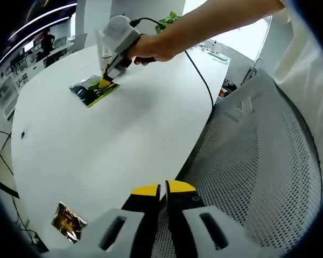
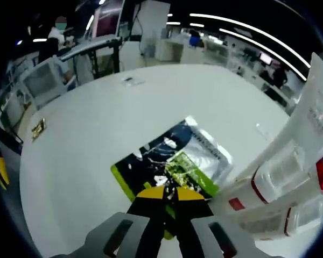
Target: Arrange the skincare products in the storage area until every visible bottle or jar stands upright without overlapping.
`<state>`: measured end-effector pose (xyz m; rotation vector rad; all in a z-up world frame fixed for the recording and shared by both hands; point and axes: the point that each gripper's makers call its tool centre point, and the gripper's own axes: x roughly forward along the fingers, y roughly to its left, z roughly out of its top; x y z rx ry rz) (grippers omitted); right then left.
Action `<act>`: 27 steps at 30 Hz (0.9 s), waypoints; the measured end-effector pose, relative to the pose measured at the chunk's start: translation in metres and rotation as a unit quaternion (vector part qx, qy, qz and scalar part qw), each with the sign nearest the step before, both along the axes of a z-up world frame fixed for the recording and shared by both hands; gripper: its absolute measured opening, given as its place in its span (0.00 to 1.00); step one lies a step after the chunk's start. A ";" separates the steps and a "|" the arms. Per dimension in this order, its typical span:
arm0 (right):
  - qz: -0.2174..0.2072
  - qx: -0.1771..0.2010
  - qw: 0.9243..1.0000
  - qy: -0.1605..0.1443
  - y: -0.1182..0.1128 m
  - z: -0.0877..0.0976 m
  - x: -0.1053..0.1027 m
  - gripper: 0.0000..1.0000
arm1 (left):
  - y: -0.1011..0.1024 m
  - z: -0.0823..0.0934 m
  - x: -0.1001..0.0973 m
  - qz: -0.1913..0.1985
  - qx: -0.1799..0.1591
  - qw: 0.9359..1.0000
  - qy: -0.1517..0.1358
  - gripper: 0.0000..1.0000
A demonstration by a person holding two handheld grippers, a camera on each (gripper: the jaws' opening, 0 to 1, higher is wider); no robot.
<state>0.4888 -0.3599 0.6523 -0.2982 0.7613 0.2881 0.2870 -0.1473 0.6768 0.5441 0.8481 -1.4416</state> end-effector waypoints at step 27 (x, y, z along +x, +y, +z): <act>-0.010 0.000 1.000 0.019 0.016 0.000 0.046 0.19 | 0.004 -0.005 0.003 0.009 0.011 1.000 0.000 0.00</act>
